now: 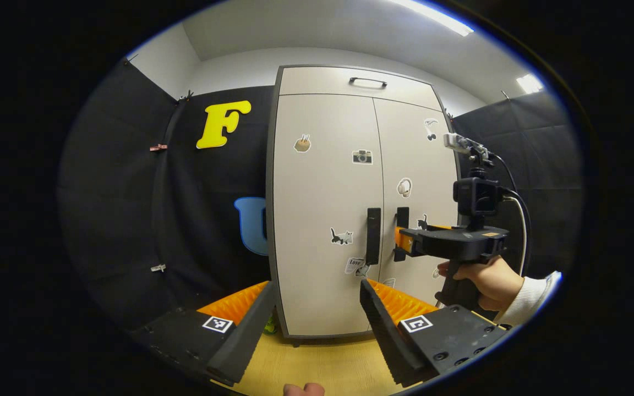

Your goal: Open the right door of the double-door shoe cabinet with the right hand, and open the left door with the left hand.

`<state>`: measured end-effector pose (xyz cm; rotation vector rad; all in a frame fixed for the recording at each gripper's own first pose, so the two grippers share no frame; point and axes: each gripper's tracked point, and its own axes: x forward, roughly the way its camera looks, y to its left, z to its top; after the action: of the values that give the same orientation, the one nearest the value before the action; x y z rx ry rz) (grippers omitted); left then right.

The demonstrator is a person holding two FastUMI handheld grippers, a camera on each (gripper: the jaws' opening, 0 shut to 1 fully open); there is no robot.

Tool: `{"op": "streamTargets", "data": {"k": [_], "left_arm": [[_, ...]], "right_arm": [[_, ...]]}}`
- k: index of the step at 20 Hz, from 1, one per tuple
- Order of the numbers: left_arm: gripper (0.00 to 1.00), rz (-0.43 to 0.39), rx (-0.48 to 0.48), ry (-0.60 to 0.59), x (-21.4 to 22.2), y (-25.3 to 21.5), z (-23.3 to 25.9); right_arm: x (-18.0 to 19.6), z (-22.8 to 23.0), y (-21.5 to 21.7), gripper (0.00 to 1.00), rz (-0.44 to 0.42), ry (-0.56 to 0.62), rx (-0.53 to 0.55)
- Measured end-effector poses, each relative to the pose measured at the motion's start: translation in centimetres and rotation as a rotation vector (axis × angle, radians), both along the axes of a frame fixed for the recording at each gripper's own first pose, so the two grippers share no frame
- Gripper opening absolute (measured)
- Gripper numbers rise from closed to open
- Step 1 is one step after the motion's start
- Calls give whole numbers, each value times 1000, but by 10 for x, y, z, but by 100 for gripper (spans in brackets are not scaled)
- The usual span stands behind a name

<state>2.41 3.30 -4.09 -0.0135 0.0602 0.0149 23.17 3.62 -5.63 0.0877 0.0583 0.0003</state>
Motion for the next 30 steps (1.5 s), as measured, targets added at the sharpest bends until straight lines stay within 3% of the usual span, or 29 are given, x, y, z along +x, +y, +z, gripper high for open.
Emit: {"op": "streamTargets", "data": {"k": [2,4,6,7,9,12,14,15,16,18,19,22,30], "left_arm": [[95,10,-1,5,1,8,-3],[95,17,-5,8,2,13,-5],[95,22,-9,12,3,17,-7],[95,23,-10,13,3,19,-8],[95,26,-12,14,1,21,-9],[95,27,-17,16,0,23,-11],[95,31,-13,20,-2,26,-12],[95,32,-14,21,-3,25,-12],[95,32,-17,23,-4,25,-13],[95,37,-20,24,-7,26,-14],[95,39,-20,26,-9,26,-14],[95,44,-15,11,-16,23,-8],[95,90,-9,5,-38,16,-3]], "right_arm": [[11,-5,8,99,23,8,-21],[21,-11,15,90,42,19,-29],[27,-16,14,78,27,31,-30],[31,-19,12,64,11,38,-29],[35,-25,12,50,-8,47,-30],[41,-24,16,48,-19,21,-78],[32,-21,17,26,-28,29,-74],[34,-22,16,30,-29,28,-66],[32,-20,16,25,-33,26,-57],[34,-24,15,25,-33,55,-38],[33,-23,15,19,-38,74,-35],[29,-24,14,15,-50,96,-54],[-2,-11,0,14,-53,63,-11]]}}
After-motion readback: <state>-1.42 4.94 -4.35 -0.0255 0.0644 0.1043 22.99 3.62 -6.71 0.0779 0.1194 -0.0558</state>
